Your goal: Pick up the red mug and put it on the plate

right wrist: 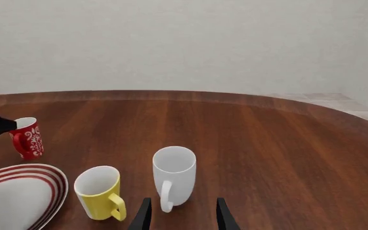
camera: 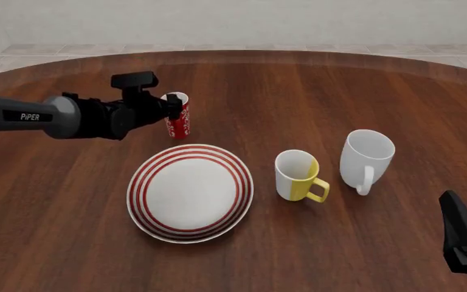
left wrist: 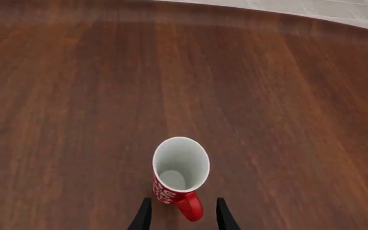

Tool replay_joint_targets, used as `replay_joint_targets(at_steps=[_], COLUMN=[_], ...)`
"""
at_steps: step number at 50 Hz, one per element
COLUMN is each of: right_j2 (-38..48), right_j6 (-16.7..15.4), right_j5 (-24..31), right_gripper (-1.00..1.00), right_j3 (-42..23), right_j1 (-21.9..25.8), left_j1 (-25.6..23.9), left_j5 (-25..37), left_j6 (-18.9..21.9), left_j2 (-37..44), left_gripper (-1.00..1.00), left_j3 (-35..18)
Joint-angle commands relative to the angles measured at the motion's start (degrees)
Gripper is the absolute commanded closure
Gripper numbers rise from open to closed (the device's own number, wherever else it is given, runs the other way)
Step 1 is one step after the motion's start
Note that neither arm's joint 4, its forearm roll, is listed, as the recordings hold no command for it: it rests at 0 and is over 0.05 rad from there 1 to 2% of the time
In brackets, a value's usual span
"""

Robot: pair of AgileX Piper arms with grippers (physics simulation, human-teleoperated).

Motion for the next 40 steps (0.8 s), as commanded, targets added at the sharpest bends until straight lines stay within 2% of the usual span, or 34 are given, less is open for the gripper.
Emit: replay_joint_targets(at_steps=[1,40], right_j2=[-0.08,0.97], right_j6=[-0.02,0.01], right_j5=[0.11,-0.80], right_gripper=[-1.00,-1.00], right_j3=[-0.01,0.01], right_j1=[0.01,-0.01], left_j1=[-0.05,0.01], left_j5=[-0.37,-1.67], left_j6=[-0.07,-0.06], left_j2=[0.52,3.73], left_gripper=[-1.00,-1.00], left_j3=[0.04,-0.82])
